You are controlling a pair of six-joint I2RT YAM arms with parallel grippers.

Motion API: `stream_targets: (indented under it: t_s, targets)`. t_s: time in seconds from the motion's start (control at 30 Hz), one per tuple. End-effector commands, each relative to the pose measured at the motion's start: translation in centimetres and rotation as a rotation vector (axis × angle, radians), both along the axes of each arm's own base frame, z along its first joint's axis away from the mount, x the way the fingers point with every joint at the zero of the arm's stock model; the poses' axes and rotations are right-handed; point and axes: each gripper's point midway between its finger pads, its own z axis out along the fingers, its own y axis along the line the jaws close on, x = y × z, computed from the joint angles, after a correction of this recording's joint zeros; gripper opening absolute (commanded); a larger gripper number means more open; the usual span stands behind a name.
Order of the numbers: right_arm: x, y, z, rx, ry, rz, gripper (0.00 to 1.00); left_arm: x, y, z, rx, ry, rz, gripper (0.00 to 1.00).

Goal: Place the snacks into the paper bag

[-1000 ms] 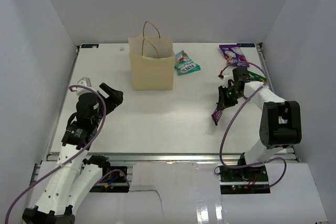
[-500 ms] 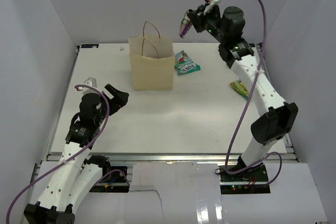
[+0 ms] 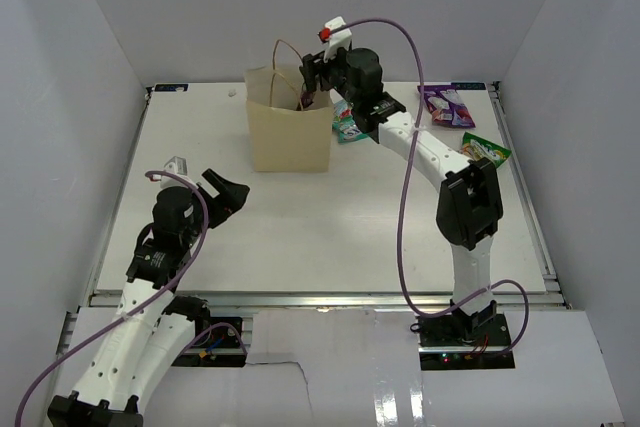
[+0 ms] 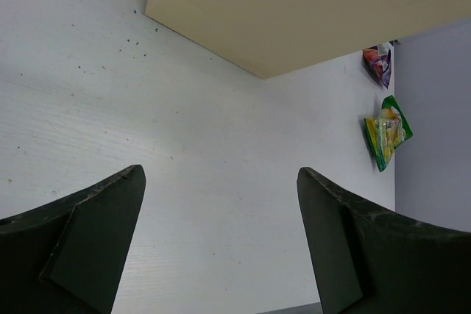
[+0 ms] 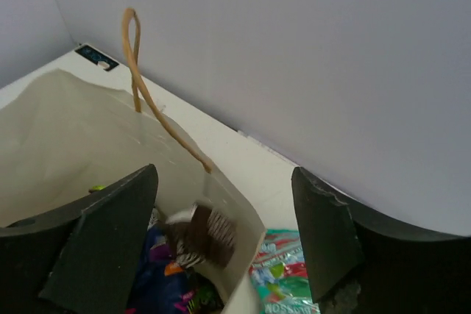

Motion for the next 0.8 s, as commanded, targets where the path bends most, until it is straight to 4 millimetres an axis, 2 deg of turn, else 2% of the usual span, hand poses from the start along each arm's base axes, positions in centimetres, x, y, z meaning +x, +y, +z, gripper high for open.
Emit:
stream_targets:
  t_s: [0.0, 0.03, 0.07, 0.1, 0.13, 0.17, 0.2, 0.23, 0.27, 0.3, 0.33, 0.37, 0.4, 0.43, 0.47, 0.5, 0.53, 0.6, 0.63, 0.7, 0.77]
  targets:
    - [-3.0, -2.7, 9.1, 0.067, -0.194, -0.004, 0.81, 0.2, -0.3, 0.2, -0.007, -0.019, -0.016, 0.94]
    - [-3.1, -3.5, 8.8, 0.035, -0.184, 0.013, 0.91, 0.1, -0.9, 0.1, -0.014, -0.015, -0.047, 0.95]
    - [-3.6, -3.9, 8.4, 0.008, -0.165, 0.057, 0.96, 0.2, -1.0, 0.2, -0.013, -0.019, -0.053, 0.94]
    - [-3.3, -6.8, 9.3, -0.002, -0.156, 0.054, 0.96, 0.3, -1.1, 0.2, -0.012, -0.021, -0.058, 0.94]
    - [-4.7, -6.7, 7.2, -0.030, -0.054, 0.191, 0.97, 0.4, -1.1, 0.1, -0.007, -0.020, -0.062, 0.94]
    - [-4.8, -8.2, 6.3, -0.032, 0.007, 0.215, 0.97, 0.5, -1.2, 0.1, -0.008, -0.023, -0.067, 0.94]
    - [-4.0, -11.5, 5.1, -0.034, 0.078, 0.166, 0.97, 0.6, -1.3, 0.1, -0.006, -0.026, -0.069, 0.94]
    - [-3.8, -13.2, 3.0, -0.054, 0.162, 0.128, 0.98, 0.6, -1.3, 0.1, -0.004, -0.026, -0.072, 0.94]
    - [-4.2, -15.4, -0.4, -0.103, 0.287, 0.084, 0.98, 0.8, -1.5, 0.1, -0.006, -0.034, -0.081, 0.94]
    - [-4.2, -19.1, -3.8, -0.122, 0.382, -0.002, 0.98, 0.9, -1.5, -0.1, -0.004, -0.030, -0.083, 0.94]
    - [-4.3, -21.6, -6.1, -0.139, 0.445, -0.085, 0.98, 1.0, -1.7, -0.2, -0.007, -0.026, -0.089, 0.94]
    - [-4.3, -25.4, -8.6, -0.151, 0.521, -0.257, 0.98, 1.1, -1.8, -0.1, -0.009, -0.033, -0.093, 0.94]
    - [-5.4, -29.4, -11.9, -0.155, 0.610, -0.382, 0.98, 1.2, -2.1, -0.4, -0.013, -0.023, -0.106, 0.94]
    - [-5.8, -33.4, -13.2, -0.178, 0.642, -0.579, 0.99, 1.3, -2.1, -0.6, -0.013, -0.017, -0.110, 0.94]
    - [-6.6, -35.7, -14.5, -0.176, 0.680, -0.678, 0.96, 1.4, -2.3, -0.6, -0.016, -0.022, -0.118, 0.94]
    - [-7.7, -39.0, -15.6, -0.105, 0.743, -0.803, 0.94, 1.5, -2.6, -0.8, -0.020, -0.012, -0.128, 0.94]
    - [-9.0, -40.4, -17.4, -0.088, 0.799, -0.858, 0.90, 1.6, -2.7, -1.0, -0.021, -0.010, -0.133, 0.94]
    - [-10.5, -43.5, -18.6, 0.016, 0.851, -0.951, 0.90, 1.8, -3.1, -1.1, -0.034, -0.007, -0.147, 0.94]
    - [-11.3, -43.7, -20.2, 0.051, 0.894, -0.940, 0.90, 2.0, -3.2, -1.2, -0.037, -0.006, -0.151, 0.94]
    - [-11.5, -45.0, -21.3, 0.127, 0.912, -0.974, 0.90, 2.2, -3.5, -1.5, -0.042, 0.004, -0.163, 0.94]
    - [-11.3, -44.9, -22.7, 0.166, 0.936, -0.954, 0.90, 2.2, -3.6, -1.5, -0.044, 0.003, -0.169, 0.94]
